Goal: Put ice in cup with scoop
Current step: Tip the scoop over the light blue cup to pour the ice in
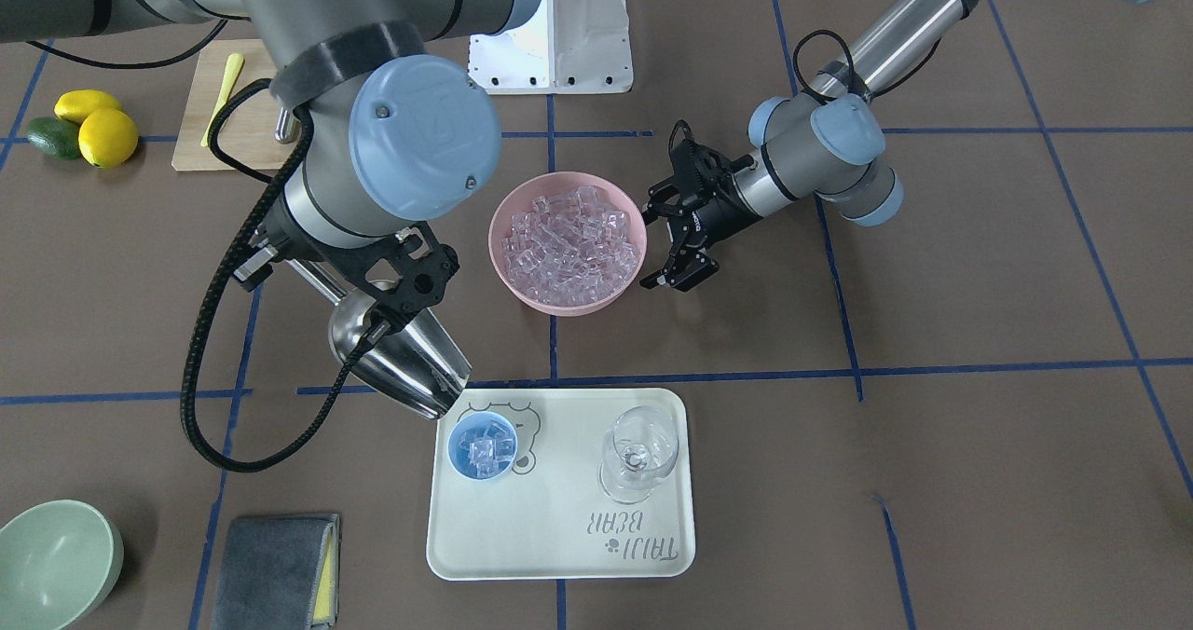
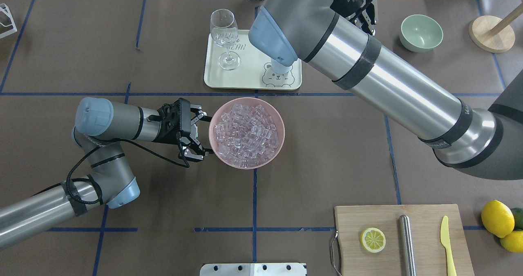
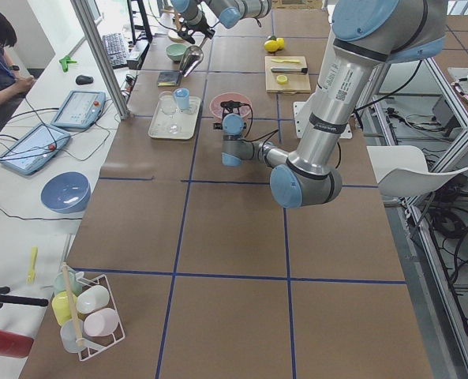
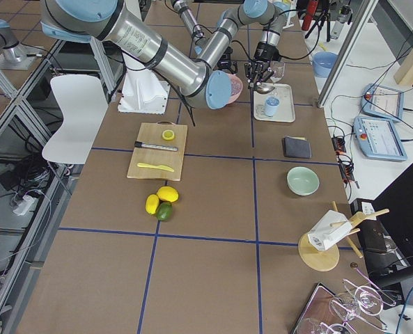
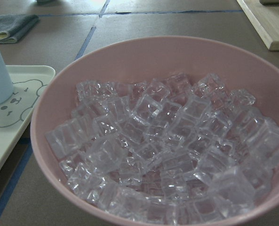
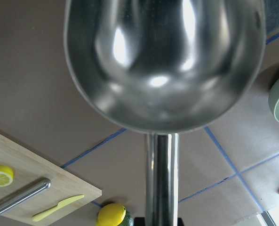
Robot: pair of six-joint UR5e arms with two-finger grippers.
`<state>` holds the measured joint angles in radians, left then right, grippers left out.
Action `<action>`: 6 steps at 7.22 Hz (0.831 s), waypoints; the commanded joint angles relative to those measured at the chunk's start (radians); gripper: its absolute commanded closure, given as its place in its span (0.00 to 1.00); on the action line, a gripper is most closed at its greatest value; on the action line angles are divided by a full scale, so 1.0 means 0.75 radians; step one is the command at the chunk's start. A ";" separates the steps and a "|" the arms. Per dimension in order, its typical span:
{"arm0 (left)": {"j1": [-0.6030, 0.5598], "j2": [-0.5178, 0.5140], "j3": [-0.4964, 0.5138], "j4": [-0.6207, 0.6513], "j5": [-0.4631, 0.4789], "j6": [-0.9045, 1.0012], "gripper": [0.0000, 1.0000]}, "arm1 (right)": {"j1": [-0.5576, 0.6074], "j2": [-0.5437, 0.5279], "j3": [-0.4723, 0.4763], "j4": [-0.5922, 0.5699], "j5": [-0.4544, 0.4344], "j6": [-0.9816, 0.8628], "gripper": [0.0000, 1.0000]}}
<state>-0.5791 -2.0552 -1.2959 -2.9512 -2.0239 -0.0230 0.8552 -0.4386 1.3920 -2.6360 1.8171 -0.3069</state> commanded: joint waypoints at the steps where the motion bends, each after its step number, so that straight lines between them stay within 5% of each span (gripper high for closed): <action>1: -0.001 0.004 0.000 0.000 0.001 0.000 0.00 | 0.011 0.000 0.015 -0.001 -0.001 0.004 1.00; 6: 0.001 0.012 -0.007 -0.002 -0.001 0.002 0.00 | 0.038 -0.031 0.034 0.005 -0.011 -0.010 1.00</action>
<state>-0.5789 -2.0460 -1.2998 -2.9522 -2.0248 -0.0209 0.8777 -0.4576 1.4157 -2.6331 1.8082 -0.3103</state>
